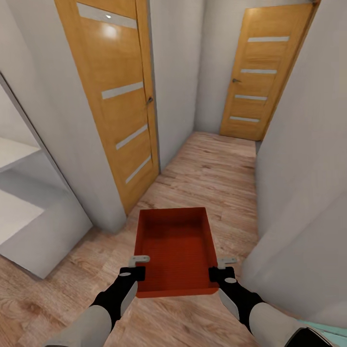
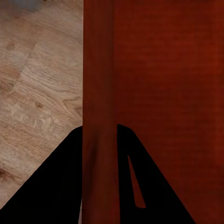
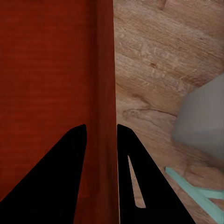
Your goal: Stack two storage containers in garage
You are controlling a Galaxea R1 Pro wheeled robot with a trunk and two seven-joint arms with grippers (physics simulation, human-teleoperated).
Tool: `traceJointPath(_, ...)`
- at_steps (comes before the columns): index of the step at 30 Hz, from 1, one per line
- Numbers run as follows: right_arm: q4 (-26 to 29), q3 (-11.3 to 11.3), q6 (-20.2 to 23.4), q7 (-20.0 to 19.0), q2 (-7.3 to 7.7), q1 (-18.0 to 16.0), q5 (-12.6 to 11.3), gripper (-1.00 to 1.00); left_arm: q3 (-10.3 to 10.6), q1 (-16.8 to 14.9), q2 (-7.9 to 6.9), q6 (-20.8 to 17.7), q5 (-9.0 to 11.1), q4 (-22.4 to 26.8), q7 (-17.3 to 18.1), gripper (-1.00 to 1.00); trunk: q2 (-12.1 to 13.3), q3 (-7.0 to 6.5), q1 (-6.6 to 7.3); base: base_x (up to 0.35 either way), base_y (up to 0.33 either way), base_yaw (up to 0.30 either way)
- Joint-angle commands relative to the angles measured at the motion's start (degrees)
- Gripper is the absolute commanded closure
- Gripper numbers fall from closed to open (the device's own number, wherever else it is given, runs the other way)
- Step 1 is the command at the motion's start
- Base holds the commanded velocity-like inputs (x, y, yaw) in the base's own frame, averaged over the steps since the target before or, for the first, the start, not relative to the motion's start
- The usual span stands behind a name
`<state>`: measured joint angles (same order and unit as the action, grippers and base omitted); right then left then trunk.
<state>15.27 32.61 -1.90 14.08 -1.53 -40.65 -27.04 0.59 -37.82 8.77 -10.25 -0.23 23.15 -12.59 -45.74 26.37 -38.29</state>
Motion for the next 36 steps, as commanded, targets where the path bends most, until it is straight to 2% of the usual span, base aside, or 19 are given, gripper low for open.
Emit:
traceJointPath(1,0.3,-1.1,-0.1,0.3,2.58,-0.1,0.3,1.00,1.0,0.0,-1.21,-0.3,1.2,-0.4,-0.6,1.00,-0.1,0.05,-0.02,0.184,0.086,0.000)
traceJointPath(21,0.3,-1.1,-0.1,0.3,2.58,-0.1,0.3,1.00,1.0,0.0,-1.21,-0.3,1.2,-0.4,-0.6,1.00,-0.1,0.06,-0.02,0.268,0.200,-0.005)
traceJointPath(36,0.3,-1.1,-0.1,0.3,2.58,-0.1,0.3,1.00,1.0,0.0,-1.21,-0.3,1.2,-0.4,-0.6,1.00,-0.1,0.53,-0.02,0.017,0.008,-0.239)
